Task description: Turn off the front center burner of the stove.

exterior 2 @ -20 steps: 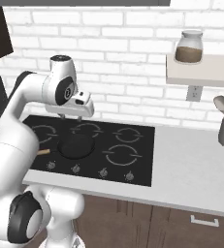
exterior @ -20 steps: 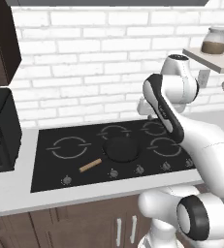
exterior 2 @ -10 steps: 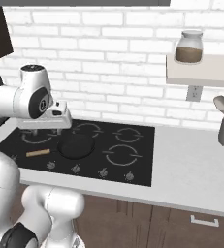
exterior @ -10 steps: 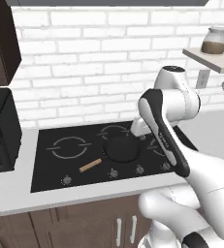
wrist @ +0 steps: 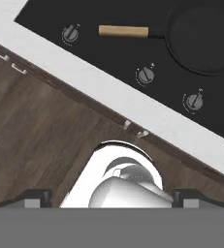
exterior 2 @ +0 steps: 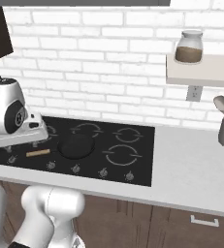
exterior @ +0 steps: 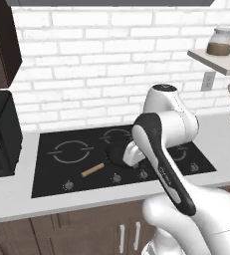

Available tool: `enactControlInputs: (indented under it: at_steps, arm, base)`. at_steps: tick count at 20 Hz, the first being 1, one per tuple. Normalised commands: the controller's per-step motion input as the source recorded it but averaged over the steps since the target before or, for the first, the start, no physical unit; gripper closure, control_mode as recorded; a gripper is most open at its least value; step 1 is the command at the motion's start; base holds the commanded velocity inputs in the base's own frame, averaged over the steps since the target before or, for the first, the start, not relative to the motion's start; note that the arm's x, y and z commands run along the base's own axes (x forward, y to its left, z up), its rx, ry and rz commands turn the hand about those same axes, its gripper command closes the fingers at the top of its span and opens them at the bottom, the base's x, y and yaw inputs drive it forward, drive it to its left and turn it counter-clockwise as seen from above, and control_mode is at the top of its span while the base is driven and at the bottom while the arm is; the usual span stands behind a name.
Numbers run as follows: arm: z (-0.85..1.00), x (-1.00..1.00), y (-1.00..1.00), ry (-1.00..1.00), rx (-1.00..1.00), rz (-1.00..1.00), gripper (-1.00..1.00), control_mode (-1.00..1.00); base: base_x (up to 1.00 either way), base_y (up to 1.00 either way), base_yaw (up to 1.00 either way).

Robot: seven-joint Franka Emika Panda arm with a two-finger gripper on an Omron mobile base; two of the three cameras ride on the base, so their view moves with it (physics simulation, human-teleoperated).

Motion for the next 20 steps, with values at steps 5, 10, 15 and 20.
enactControlInputs:
  at_steps: [5,10,15,20]
  arm:
    - [-0.63,0.01,0.24,0.07,-0.05,0.18,-1.0,-1.0]
    - [-0.77,0.06,0.0,-0.03,-0.11,0.05,-1.0,-1.0]
    - [-0.26,0.1,0.01,0.0,-0.01,0.01,-1.0,-1.0]
    - [-0.12,0.07,0.01,0.0,0.0,0.0,-1.0,-1.0]
  base:
    - [0.0,0.0,0.0]
    - [0.0,0.0,0.0]
    - [0.0,0.0,0.0]
    - [0.0,0.0,0.0]
